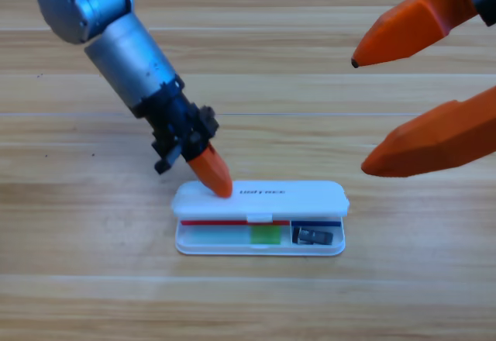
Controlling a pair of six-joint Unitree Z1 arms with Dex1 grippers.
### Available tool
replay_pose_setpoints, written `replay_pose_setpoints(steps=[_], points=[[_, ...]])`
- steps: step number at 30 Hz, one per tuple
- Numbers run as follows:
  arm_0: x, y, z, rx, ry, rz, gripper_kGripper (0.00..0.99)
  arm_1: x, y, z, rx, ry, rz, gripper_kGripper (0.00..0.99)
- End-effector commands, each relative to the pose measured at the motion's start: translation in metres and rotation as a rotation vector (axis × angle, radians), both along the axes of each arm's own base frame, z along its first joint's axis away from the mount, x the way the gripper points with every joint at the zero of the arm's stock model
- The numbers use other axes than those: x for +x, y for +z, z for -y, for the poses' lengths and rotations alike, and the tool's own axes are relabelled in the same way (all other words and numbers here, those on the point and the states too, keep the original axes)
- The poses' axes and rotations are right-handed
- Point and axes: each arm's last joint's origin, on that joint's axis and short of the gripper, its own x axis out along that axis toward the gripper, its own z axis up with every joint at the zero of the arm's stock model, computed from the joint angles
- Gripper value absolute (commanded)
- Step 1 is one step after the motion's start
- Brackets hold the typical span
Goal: Clean up eraser and pencils
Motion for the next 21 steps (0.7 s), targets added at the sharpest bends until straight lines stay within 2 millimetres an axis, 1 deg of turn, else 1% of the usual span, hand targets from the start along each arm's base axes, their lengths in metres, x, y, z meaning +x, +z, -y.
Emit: replay_pose_setpoints(steps=[1, 9, 21], points=[[-0.013, -0.019, 0.012, 0.021, -0.048, -0.013, 0.000, -0.003, -0.003, -0.001, 0.023, 0.016, -0.011, 0.930], [-0.018, -0.031, 0.014, 0.028, -0.049, 0.003, 0.000, -0.002, -0.005, -0.002, 0.022, 0.020, -0.019, 0.931], [-0.027, -0.041, 0.021, 0.044, -0.056, 0.026, 0.000, -0.001, -0.006, -0.004, 0.021, 0.023, -0.025, 0.931]])
